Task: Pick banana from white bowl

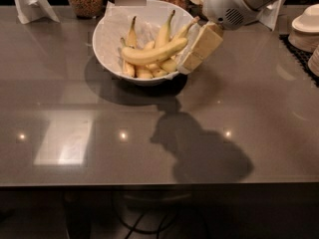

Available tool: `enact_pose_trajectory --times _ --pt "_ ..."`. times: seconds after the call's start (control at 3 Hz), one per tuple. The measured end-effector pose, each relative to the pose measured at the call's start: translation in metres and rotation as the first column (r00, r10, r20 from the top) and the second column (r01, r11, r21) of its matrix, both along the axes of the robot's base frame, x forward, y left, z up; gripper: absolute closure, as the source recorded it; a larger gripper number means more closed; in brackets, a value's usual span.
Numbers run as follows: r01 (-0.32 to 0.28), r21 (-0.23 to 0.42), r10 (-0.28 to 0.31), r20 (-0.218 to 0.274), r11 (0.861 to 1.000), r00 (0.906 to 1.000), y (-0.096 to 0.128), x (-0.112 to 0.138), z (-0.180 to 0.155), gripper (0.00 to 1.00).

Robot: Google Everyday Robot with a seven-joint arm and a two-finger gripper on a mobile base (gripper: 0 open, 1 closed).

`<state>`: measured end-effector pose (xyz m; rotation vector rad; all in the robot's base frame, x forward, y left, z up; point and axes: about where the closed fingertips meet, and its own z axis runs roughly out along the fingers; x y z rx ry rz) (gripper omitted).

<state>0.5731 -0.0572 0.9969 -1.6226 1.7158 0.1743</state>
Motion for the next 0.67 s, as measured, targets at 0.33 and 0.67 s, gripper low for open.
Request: enact_pose_trajectory --times 0.33,0.67 --pt "-0.001 0.000 0.001 0.000 1.000 1.0000 0.000 0.000 0.000 0.00" --pt "-0.043 0.006 0.043 0.015 0.999 0.9990 0.022 0.010 -0.004 0.00"
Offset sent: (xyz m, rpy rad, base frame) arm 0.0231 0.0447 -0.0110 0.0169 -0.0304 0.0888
